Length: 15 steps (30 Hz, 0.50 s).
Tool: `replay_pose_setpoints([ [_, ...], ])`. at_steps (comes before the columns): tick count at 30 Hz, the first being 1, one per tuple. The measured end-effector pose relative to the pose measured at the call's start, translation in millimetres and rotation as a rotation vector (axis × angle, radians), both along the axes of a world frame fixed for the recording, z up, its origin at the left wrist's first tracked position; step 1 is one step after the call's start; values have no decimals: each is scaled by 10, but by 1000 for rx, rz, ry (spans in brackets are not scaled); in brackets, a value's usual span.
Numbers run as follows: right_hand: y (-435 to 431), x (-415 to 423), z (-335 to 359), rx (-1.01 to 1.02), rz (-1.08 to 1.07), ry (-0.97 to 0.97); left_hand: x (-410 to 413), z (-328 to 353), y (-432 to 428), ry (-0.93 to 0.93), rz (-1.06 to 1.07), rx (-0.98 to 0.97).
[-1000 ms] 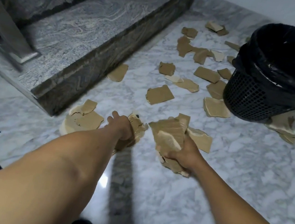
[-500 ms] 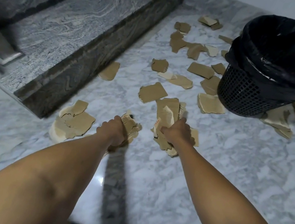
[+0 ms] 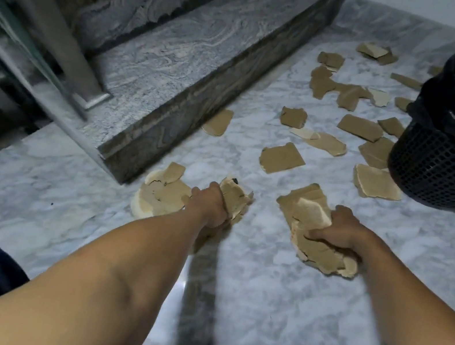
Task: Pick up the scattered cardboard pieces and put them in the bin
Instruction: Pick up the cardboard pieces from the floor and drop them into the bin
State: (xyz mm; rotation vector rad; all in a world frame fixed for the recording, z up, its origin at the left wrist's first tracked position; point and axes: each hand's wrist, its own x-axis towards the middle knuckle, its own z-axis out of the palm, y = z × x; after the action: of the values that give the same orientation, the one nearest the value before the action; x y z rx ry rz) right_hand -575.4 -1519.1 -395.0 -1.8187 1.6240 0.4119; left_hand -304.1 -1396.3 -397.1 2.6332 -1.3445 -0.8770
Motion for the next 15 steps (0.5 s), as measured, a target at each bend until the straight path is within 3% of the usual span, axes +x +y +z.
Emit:
replay_pose_setpoints([
  [5, 366, 144, -267, -172, 96, 28, 607, 56, 93, -154, 216, -12],
  [9, 371, 303, -249, -71, 160, 65, 837, -144, 198, -93, 332, 128],
  [11, 377, 308, -274, -50, 138, 43, 842, -243, 226, -20, 310, 135],
  [15, 454, 286, -281, -49, 48, -37, 466, -182, 223, -129, 85, 8],
])
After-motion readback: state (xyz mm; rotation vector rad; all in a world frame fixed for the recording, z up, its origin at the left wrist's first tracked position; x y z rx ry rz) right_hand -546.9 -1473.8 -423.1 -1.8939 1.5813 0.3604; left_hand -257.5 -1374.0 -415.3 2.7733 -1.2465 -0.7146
